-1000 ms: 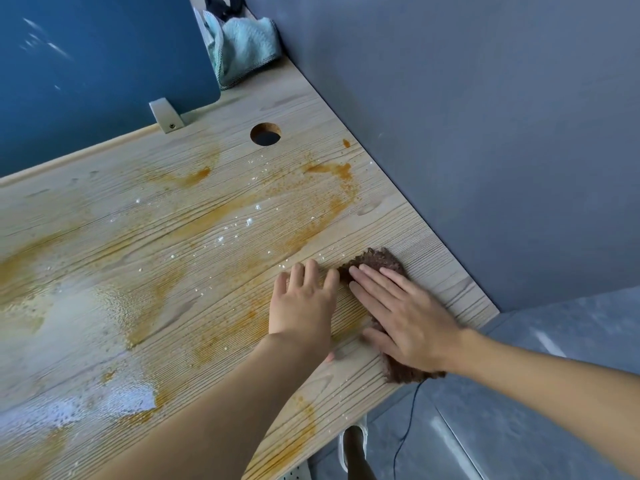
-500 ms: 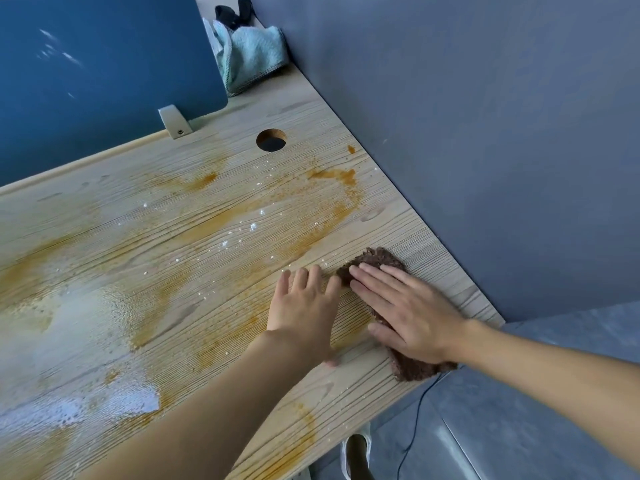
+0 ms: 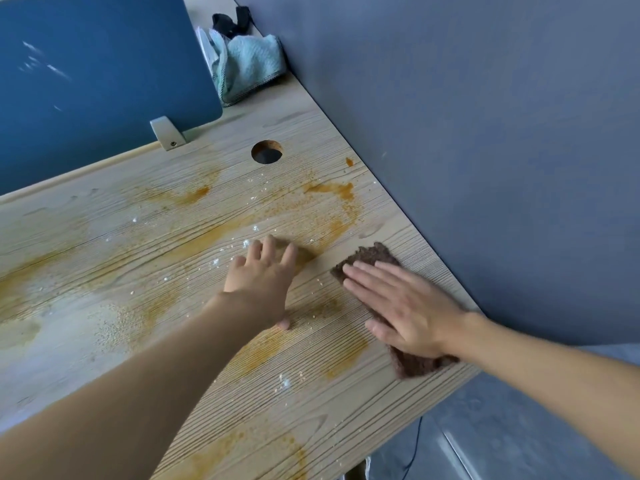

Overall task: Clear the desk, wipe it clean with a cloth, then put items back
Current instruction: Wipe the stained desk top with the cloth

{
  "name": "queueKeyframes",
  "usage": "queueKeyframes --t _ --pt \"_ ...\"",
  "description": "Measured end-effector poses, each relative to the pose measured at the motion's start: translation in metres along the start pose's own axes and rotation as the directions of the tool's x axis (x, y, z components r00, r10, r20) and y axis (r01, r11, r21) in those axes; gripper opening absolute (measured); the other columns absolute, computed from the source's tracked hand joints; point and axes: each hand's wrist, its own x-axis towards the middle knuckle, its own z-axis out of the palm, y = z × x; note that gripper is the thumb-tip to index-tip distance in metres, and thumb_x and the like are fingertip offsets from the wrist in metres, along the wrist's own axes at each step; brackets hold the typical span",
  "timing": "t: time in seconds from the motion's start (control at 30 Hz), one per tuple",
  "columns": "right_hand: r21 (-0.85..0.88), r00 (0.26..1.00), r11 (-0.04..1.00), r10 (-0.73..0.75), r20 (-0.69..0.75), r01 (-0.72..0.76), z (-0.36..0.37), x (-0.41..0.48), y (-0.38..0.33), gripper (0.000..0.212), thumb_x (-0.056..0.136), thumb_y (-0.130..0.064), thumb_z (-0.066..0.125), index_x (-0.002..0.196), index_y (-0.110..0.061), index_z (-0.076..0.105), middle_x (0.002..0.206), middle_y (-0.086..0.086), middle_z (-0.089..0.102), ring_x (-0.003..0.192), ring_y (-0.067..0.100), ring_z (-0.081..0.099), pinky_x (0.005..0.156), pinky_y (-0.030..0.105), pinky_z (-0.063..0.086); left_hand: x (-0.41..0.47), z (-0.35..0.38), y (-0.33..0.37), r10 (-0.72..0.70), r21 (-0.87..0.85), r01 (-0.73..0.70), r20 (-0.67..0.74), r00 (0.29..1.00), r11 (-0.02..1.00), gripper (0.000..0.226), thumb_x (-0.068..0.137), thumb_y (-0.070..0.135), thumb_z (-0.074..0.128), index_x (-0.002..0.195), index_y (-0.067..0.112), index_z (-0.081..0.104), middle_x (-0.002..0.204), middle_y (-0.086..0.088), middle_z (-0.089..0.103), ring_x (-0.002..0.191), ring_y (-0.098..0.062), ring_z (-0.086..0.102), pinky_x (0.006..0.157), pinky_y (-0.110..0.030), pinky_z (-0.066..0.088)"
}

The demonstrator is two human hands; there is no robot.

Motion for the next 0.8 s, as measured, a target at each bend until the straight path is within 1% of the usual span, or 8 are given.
queueKeyframes --t 0.13,0.2,0.33,0.4,0.47,0.63,0.7,0.8 --pt "0.055 0.907 0.914 0.406 -0.113 -0.403 -0.004 0.041 0.041 0.067 0.103 -0.049 0.011 0.158 -0.012 0.016 0.166 0.003 0.009 0.153 0.015 0.008 0.124 0.033 0.003 0.003 -0.002 -0.001 -0.018 0.01 0.018 0.017 1.0 1.0 0.125 0.059 0.046 0.089 0.152 0.022 0.01 0.156 -0.014 0.011 0.144 -0.033 0.018 0.116 -0.047 0.029" --pt "0.067 0.868 0.879 0.476 -0.139 -0.471 -0.002 0.045 0.032 0.067 0.104 -0.049 0.01 0.157 -0.008 0.017 0.166 0.007 0.011 0.154 0.017 0.007 0.125 0.037 0.007 0.003 -0.004 0.0 -0.026 0.031 0.026 0.022 0.999 0.999 0.125 0.06 0.045 0.089 0.152 0.022 0.009 0.157 -0.015 0.011 0.144 -0.034 0.017 0.118 -0.048 0.026" --pt "0.012 0.993 0.995 0.099 -0.069 -0.098 0.0 0.014 -0.02 0.067 0.105 -0.051 0.017 0.157 -0.008 0.017 0.166 0.007 0.006 0.154 0.019 0.0 0.124 0.042 0.01 0.003 -0.004 0.0 -0.039 0.053 0.039 0.0 0.999 0.998 0.122 0.066 0.039 0.088 0.154 0.022 0.005 0.158 -0.016 0.008 0.146 -0.035 0.014 0.121 -0.049 0.019" --pt "-0.013 0.996 0.996 -0.084 -0.015 0.084 -0.002 0.012 -0.009 0.066 0.104 -0.049 0.023 0.158 -0.011 0.016 0.167 0.004 0.005 0.154 0.016 -0.001 0.125 0.039 0.006 0.004 -0.003 0.0 -0.036 0.046 0.036 0.001 0.999 0.998 0.123 0.066 0.041 0.087 0.154 0.023 0.004 0.159 -0.016 0.006 0.147 -0.035 0.012 0.122 -0.05 0.017" --pt "-0.018 0.999 0.999 -0.042 -0.007 0.041 -0.005 0.03 0.014 0.064 0.104 -0.048 0.022 0.158 -0.014 0.017 0.167 0.002 0.007 0.154 0.014 0.002 0.124 0.037 0.005 0.005 -0.002 -0.001 -0.034 0.043 0.034 -0.006 0.999 0.998 0.122 0.066 0.043 0.087 0.154 0.023 0.004 0.159 -0.016 0.003 0.147 -0.035 0.01 0.122 -0.049 0.016" --pt "0.086 0.867 0.875 0.483 -0.124 -0.476 -0.008 0.079 0.047 0.071 0.102 -0.051 0.008 0.157 -0.007 0.021 0.165 0.007 0.015 0.153 0.017 0.011 0.125 0.039 0.01 0.006 -0.002 -0.002 -0.043 0.016 0.042 0.003 0.999 0.999 0.128 0.061 0.047 0.089 0.153 0.025 0.003 0.159 -0.016 0.001 0.148 -0.035 0.008 0.122 -0.049 0.015" --pt "0.062 0.888 0.898 0.439 -0.133 -0.435 -0.005 0.07 0.028 0.071 0.103 -0.051 0.005 0.157 -0.006 0.018 0.165 0.01 0.013 0.153 0.019 0.007 0.124 0.042 0.011 0.007 -0.003 -0.001 -0.044 0.013 0.044 0.013 0.999 0.999 0.128 0.062 0.045 0.089 0.154 0.025 0.002 0.16 -0.017 0.0 0.148 -0.035 0.007 0.122 -0.05 0.014" --pt "-0.001 0.984 0.986 0.169 -0.057 -0.169 -0.004 0.043 -0.006 0.07 0.105 -0.054 0.011 0.157 -0.008 0.014 0.166 0.007 0.004 0.154 0.019 -0.002 0.125 0.042 0.009 0.007 -0.003 -0.001 -0.049 0.01 0.049 0.01 0.999 0.999 0.128 0.064 0.043 0.089 0.154 0.024 0.0 0.161 -0.017 -0.003 0.149 -0.036 0.004 0.122 -0.05 0.013"
